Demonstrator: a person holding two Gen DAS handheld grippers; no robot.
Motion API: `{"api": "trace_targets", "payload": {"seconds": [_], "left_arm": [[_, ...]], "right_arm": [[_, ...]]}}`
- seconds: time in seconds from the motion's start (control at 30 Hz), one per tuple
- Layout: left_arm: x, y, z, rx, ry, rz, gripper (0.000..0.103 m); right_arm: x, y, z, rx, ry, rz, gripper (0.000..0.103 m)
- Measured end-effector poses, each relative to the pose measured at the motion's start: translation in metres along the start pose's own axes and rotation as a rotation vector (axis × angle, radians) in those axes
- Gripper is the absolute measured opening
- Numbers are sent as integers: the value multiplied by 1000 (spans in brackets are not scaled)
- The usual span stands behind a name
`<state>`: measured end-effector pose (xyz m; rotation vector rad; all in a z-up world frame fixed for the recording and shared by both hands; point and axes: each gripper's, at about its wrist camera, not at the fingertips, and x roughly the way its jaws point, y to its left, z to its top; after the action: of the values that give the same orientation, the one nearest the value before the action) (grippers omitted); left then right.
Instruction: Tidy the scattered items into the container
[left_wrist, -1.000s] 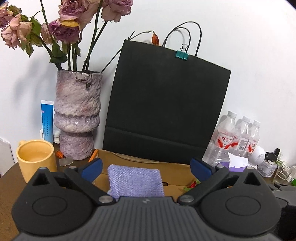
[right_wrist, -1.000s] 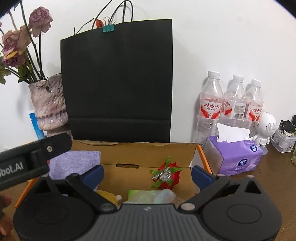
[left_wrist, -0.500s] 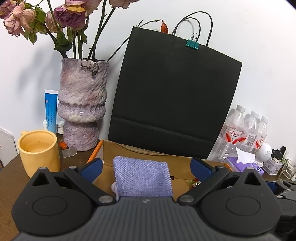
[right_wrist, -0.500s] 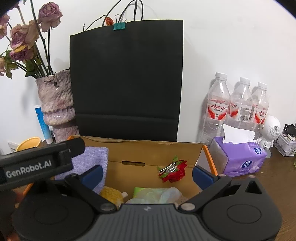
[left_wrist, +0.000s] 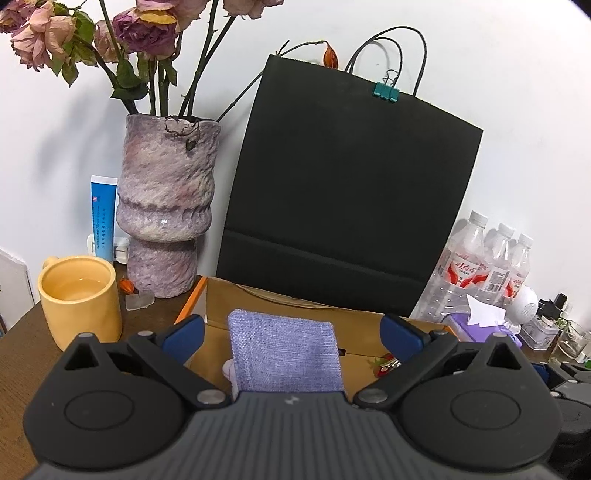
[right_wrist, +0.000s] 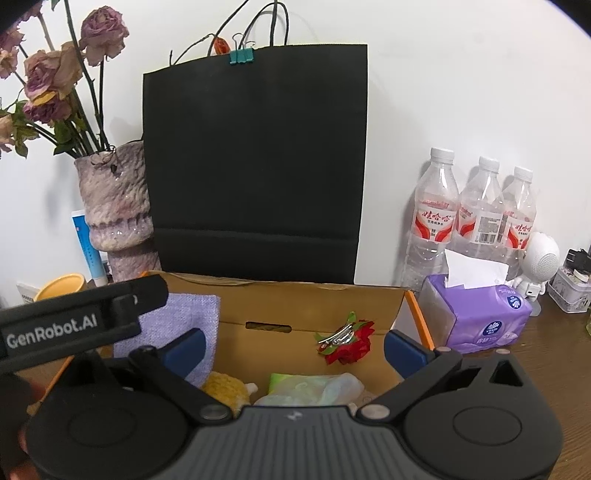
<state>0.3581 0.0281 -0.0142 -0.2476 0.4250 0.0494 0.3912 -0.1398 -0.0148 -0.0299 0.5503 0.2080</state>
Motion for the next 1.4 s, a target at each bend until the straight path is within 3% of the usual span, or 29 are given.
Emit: {"api": "trace_targets", "payload": {"seconds": [0.73,1.4], "left_arm": [[-40,11,-12,-32,20,-12,103],[-124,-4,-28,-25,-52,-133,103]], "right_arm": [[-37,3,-12,-46,-46,-62,103],[-114,0,-24,-96,-159,-85,103]]}}
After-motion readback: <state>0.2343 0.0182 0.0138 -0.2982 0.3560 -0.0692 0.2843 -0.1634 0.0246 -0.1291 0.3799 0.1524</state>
